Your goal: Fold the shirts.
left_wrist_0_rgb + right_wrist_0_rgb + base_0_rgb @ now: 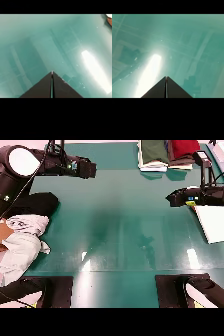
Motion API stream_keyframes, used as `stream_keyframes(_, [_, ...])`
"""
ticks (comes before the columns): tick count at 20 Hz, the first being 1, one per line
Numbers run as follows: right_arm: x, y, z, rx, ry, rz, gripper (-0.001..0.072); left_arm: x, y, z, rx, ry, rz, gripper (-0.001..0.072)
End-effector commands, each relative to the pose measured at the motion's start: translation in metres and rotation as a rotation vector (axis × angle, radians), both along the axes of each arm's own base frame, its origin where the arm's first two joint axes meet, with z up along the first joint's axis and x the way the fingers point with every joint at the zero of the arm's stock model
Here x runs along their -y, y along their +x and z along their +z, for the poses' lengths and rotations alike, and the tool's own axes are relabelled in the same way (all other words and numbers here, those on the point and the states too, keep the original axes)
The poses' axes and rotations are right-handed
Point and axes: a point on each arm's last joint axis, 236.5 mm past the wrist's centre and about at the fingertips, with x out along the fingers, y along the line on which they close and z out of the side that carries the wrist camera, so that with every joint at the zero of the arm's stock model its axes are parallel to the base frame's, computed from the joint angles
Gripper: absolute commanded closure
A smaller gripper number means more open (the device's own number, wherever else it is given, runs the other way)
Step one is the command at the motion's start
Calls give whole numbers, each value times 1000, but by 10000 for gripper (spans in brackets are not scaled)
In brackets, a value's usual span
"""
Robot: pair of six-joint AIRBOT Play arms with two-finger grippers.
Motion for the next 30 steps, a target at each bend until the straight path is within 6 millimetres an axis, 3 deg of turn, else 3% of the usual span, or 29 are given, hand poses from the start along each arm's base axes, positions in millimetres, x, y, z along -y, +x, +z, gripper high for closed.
stream_keyframes(1, [-1, 0, 0, 0, 3, 1, 693, 0, 0, 0, 0, 0, 0, 678])
stream_keyframes(13, [-1, -1, 0, -4, 3, 3, 693, 0, 0, 0, 0, -1, 0, 678])
stream_keyframes(16, [-1, -1, 0, -4, 3, 3, 693, -3, 11, 12, 63, -14, 21, 678])
stream_keyframes(17, [-1, -1, 0, -4, 3, 3, 693, -17, 15, 12, 79, 28, 47, 678])
stream_keyframes(18, [-1, -1, 0, -4, 2, 2, 693, -45, 20, 9, 84, 97, 99, 678])
stream_keyframes(21, [-1, -2, -1, -10, 1, 5, 693, -166, 38, -4, 30, 288, 360, 678])
stream_keyframes(23, [-1, -3, -2, -14, 1, 6, 693, -234, 38, -34, -77, 355, 488, 667])
stream_keyframes(25, [-1, -3, -2, -13, 1, 6, 693, -282, 33, -74, -175, 382, 573, 133])
stream_keyframes(27, [-1, -4, -2, -16, 1, 7, 693, -314, 27, -122, -249, 388, 634, 97])
stream_keyframes(30, [-2, -7, -4, -32, -1, 13, 693, -337, 19, -199, -315, 396, 666, 97])
